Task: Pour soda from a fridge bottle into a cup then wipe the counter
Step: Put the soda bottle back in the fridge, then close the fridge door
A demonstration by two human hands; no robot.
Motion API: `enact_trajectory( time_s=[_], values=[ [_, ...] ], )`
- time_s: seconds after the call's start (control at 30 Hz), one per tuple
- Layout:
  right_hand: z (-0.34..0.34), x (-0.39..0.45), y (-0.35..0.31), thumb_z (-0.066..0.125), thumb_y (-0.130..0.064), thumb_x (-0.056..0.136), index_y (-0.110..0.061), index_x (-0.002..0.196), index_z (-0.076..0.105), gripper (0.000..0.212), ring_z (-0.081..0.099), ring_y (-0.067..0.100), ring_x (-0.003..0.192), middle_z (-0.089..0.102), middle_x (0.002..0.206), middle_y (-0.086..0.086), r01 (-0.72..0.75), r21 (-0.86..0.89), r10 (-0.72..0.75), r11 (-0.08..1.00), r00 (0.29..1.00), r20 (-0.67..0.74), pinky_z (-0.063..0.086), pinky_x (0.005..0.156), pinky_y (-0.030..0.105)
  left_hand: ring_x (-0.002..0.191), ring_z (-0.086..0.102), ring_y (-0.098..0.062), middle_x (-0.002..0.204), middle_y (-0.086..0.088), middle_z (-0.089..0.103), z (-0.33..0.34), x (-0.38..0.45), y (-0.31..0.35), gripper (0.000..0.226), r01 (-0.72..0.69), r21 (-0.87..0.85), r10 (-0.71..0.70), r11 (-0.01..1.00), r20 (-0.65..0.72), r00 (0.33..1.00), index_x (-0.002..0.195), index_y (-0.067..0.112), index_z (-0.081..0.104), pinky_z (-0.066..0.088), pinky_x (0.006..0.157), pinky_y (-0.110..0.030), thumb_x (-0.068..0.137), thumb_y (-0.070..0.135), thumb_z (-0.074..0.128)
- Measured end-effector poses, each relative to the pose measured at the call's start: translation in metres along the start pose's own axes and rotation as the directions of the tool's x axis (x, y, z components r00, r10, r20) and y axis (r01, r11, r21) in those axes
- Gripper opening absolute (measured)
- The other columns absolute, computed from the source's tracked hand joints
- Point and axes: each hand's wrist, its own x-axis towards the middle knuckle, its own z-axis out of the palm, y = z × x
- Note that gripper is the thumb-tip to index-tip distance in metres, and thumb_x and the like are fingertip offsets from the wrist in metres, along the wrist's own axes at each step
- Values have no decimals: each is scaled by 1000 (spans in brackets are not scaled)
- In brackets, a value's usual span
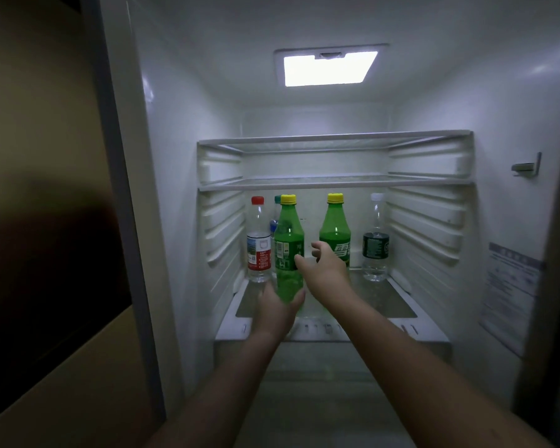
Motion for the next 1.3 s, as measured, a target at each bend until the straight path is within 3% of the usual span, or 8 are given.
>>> enact_trajectory(
  time_s=[0.1,0.23,0.3,0.4,0.53,0.63,0.9,1.3],
  values=[
    [-6,-13,11,55,-39,93,-21,142,38,54,55,18,110,53,133,3,35,-7,-35,999,999,-3,48,86,34,108,60,-21,124,-1,61,-6,-16,7,65,-8,140,11,990,-19,1000,129,27,51,54,88,-48,75,63,54],
    [-12,-31,23,49,-39,95,-22,141,39,50,54,16,101,56,127,3,69,-96,-70,993,998,-8,43,77,29,116,54,-23,128,-2,55,-18,-44,21,47,-13,348,28,937,-39,999,133,24,46,47,93,-42,93,48,46],
    [-14,-40,27,46,-41,96,-23,142,38,50,55,20,106,55,131,3,68,-174,-67,982,998,12,44,78,29,117,52,-22,129,-1,55,-23,-58,20,43,-110,426,125,898,-7,992,131,23,47,45,94,-41,96,46,43],
    [-14,-53,31,44,-44,96,-21,143,38,52,52,24,117,52,137,5,64,-305,-46,950,997,65,46,92,36,126,47,-21,137,0,53,-33,-73,15,46,-178,509,212,842,-8,977,137,21,46,38,103,-42,97,42,40],
    [-14,-74,30,44,-43,95,-21,143,37,53,48,25,124,47,142,5,85,-416,-40,905,992,116,42,101,42,131,43,-19,142,-1,49,-47,-91,16,49,-171,627,201,760,24,979,138,18,47,26,114,-44,98,44,36],
    [-19,-94,29,42,-42,96,-18,144,37,54,45,26,126,48,140,8,154,-517,-97,842,986,136,40,103,41,129,44,-19,138,-2,51,-57,-109,13,48,-211,703,236,679,63,970,133,16,50,27,112,-45,98,45,32],
    [-22,-151,25,40,-44,95,-23,137,45,48,43,25,124,48,136,7,259,-740,-200,621,965,170,32,101,38,135,35,-17,145,1,45,-89,-165,8,53,-306,795,330,523,142,933,140,20,45,32,105,-39,97,46,31],
    [-27,-289,2,38,-47,95,-24,140,37,51,36,26,130,42,142,7,204,-848,-110,490,979,172,26,106,40,138,31,-18,150,1,38,-151,-290,-6,53,-388,729,262,564,288,921,144,21,38,32,106,-42,99,48,29]
  ],
)
